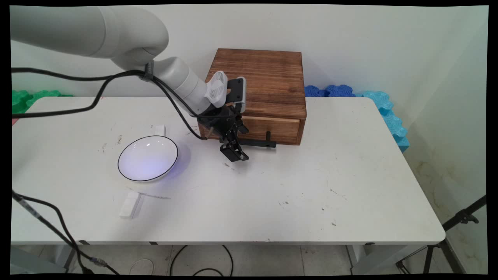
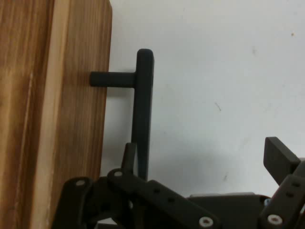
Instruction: Open the drawer
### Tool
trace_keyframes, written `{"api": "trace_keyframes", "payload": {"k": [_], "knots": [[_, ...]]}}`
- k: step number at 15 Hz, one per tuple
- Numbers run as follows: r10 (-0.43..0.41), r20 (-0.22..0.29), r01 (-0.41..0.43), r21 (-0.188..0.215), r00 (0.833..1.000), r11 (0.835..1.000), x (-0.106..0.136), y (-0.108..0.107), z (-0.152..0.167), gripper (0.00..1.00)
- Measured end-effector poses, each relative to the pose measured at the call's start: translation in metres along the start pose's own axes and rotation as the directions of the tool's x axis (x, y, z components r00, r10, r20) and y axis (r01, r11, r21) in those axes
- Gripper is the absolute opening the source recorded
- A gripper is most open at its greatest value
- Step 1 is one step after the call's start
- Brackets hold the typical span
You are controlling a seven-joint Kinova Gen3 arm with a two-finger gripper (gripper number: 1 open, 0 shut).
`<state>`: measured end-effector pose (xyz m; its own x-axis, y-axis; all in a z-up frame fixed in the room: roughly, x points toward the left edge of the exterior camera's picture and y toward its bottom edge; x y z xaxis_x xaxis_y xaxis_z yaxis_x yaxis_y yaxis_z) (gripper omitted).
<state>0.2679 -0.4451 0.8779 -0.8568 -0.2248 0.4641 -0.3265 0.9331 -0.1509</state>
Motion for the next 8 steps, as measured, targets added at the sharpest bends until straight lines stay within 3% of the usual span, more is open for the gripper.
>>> {"api": "trace_keyframes", "payload": {"k": [8], "knots": [[0.015, 0.034, -0.015, -0.003, 0.999, 1.000, 0.000, -0.017, 0.017, 1.00]]}}
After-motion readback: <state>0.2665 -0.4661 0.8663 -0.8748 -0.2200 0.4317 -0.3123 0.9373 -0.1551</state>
